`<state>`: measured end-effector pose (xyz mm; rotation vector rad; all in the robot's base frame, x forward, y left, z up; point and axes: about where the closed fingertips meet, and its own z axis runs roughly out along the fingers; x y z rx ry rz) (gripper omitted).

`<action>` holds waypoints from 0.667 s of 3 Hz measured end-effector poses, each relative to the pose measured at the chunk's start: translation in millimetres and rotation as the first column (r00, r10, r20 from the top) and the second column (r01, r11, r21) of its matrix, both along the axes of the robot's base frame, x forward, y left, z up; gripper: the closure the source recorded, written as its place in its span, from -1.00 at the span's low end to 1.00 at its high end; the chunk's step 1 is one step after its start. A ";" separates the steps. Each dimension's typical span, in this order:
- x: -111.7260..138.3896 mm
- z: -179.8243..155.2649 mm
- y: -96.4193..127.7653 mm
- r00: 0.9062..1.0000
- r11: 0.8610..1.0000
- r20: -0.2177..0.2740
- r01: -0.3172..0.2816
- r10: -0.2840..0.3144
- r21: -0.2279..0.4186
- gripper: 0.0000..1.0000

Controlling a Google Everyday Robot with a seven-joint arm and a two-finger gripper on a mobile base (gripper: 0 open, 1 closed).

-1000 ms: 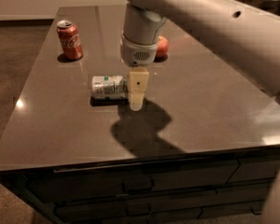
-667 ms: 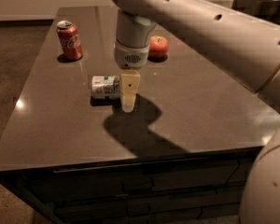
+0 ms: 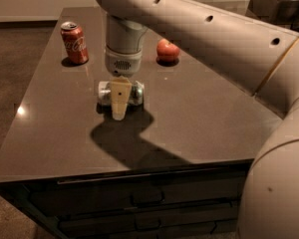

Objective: Pick 7up can

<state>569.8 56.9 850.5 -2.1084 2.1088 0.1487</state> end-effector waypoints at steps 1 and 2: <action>-1.3 1.0 9.0 1.000 1.000 0.002 0.007 -0.007 -0.010 -0.22; 1.7 6.2 7.8 1.000 1.000 0.000 0.008 -0.008 -0.025 0.21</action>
Offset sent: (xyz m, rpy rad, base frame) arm 0.0035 0.0019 0.0168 -0.0535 0.0092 -0.0111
